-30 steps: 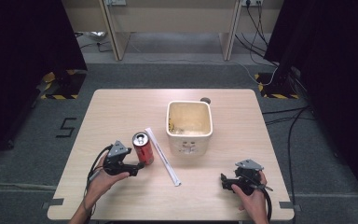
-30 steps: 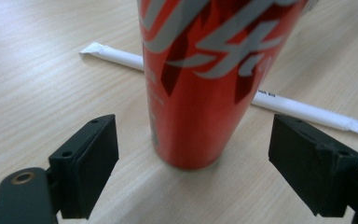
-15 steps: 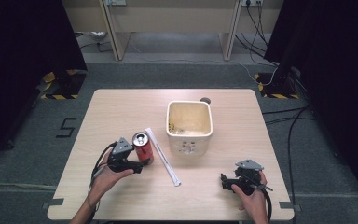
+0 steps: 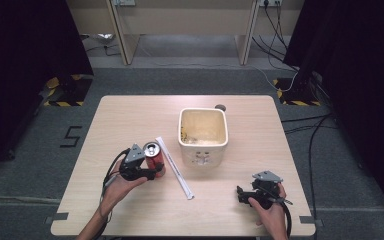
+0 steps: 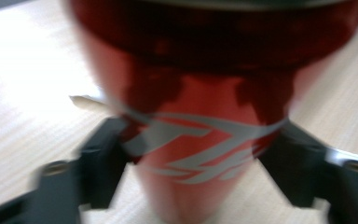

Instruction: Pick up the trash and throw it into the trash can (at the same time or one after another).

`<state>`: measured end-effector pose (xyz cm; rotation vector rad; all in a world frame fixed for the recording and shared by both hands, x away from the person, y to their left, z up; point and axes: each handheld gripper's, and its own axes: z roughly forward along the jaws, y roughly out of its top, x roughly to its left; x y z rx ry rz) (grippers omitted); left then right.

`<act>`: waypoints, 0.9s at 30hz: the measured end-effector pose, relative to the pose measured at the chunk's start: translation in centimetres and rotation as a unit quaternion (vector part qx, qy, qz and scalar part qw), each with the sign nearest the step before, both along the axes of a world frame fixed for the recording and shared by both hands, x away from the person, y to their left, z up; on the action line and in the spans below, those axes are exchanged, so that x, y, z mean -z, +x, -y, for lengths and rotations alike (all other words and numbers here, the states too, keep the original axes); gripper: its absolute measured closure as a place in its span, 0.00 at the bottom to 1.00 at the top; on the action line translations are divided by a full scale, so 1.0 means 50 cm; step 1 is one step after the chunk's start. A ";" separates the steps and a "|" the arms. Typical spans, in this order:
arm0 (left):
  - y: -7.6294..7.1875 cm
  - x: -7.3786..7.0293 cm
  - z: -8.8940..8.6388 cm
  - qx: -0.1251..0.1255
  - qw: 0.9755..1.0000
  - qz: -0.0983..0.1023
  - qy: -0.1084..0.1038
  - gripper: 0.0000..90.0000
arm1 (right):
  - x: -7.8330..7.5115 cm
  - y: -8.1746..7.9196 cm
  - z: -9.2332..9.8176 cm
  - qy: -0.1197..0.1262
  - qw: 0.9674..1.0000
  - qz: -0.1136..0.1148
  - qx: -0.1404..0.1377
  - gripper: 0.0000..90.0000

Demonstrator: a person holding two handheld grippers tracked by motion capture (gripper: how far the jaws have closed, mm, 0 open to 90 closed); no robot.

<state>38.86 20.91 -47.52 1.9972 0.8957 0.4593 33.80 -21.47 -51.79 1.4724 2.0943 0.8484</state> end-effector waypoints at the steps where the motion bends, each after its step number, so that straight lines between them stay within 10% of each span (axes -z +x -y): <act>1: 0.000 -0.001 -0.001 0.000 1.000 0.000 0.004 0.37 | 0.000 0.000 0.000 0.000 1.000 0.000 0.000 0.00; 27: 0.022 -0.150 0.001 0.045 0.999 0.001 -0.004 0.38 | 0.000 0.000 0.000 0.000 1.000 0.000 0.000 0.00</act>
